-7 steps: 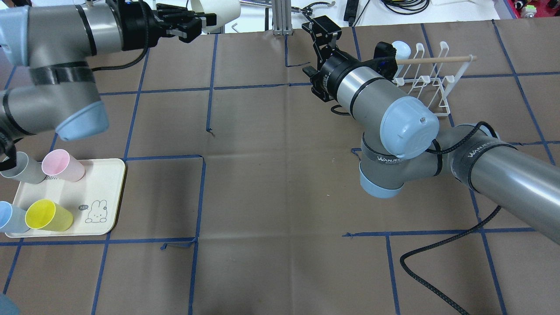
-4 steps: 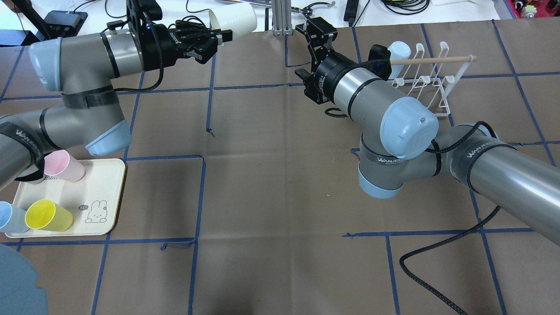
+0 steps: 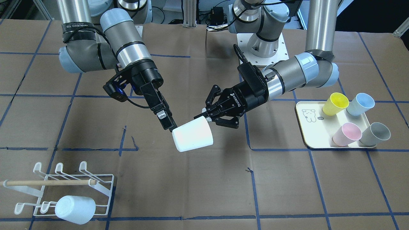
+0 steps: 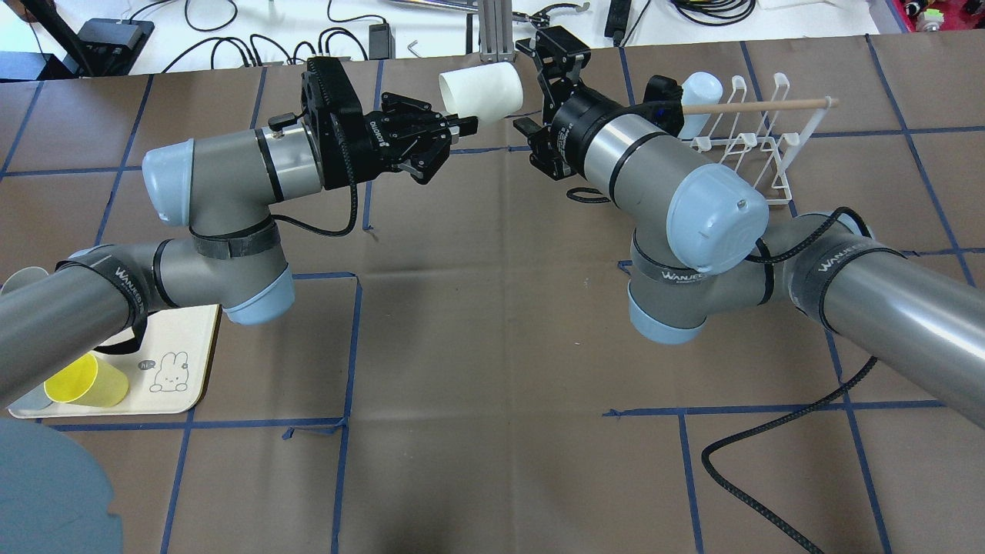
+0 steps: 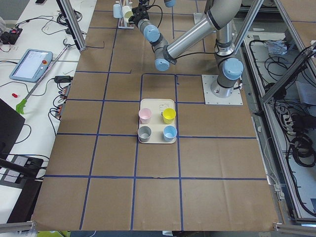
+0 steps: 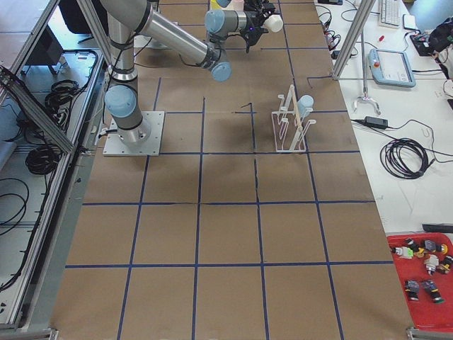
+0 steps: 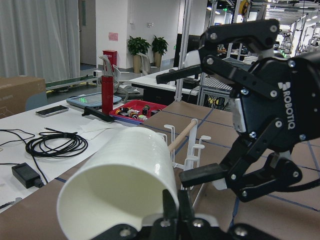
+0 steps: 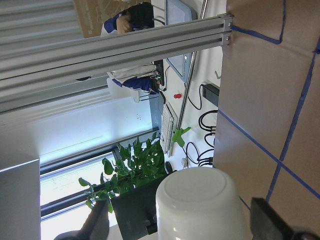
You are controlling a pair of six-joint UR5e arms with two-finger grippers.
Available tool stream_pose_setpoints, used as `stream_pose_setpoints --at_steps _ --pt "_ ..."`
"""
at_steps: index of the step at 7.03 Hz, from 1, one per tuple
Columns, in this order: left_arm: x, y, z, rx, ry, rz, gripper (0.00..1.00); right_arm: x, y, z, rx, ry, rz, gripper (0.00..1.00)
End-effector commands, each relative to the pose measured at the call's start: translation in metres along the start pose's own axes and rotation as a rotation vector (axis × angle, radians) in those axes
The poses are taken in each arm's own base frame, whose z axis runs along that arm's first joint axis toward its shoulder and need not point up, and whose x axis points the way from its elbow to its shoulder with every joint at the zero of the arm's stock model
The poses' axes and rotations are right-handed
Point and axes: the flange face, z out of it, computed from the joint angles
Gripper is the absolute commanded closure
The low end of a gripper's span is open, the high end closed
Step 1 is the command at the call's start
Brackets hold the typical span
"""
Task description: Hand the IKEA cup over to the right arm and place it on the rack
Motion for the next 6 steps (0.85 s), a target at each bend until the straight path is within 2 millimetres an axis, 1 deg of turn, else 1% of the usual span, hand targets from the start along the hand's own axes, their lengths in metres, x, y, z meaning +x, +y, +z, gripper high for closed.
stream_pose_setpoints --at_steps 1,3,4,6 --pt "0.001 -0.006 -0.005 -0.004 -0.027 0.003 0.95 0.004 -0.002 0.002 0.021 0.024 0.009 0.03" --pt "0.002 -0.006 -0.004 -0.005 -0.025 0.002 0.95 0.006 0.012 0.005 0.006 0.051 0.007 0.03" --pt "0.002 -0.006 -0.004 -0.005 -0.025 0.002 0.95 0.005 0.016 0.007 0.001 0.048 0.004 0.03" --pt "0.002 -0.006 -0.004 -0.004 -0.025 0.003 0.95 0.000 0.019 0.015 0.010 0.054 0.001 0.03"
